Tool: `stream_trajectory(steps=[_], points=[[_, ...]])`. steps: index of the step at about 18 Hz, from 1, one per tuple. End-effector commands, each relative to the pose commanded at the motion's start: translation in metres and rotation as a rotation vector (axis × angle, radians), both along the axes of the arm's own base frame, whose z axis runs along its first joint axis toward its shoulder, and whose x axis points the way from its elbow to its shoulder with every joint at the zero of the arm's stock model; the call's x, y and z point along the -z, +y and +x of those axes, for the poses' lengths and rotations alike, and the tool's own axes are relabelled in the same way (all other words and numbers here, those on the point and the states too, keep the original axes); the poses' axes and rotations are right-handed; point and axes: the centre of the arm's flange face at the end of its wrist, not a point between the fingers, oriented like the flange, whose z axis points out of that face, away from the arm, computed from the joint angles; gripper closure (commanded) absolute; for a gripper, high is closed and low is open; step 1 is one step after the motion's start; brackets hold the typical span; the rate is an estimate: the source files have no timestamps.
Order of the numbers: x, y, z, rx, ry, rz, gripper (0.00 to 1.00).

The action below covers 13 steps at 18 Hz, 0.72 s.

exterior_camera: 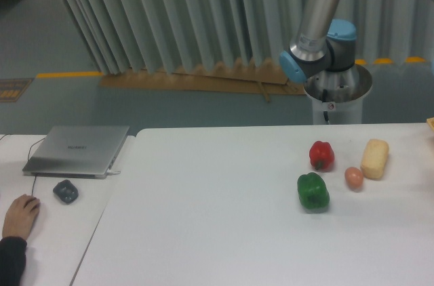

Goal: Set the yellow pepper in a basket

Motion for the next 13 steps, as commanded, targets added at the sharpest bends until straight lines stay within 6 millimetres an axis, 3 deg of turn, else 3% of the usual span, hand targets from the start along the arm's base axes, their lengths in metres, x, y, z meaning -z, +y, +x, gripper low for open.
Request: stream_trajectory(steps=[7, 13], points=[[-0.005, 0.004, -0.002, 0.002, 0.011, 0.004, 0.0], [0.014, 0.053, -0.006, -0.165, 0.05, 0.056, 0.0]])
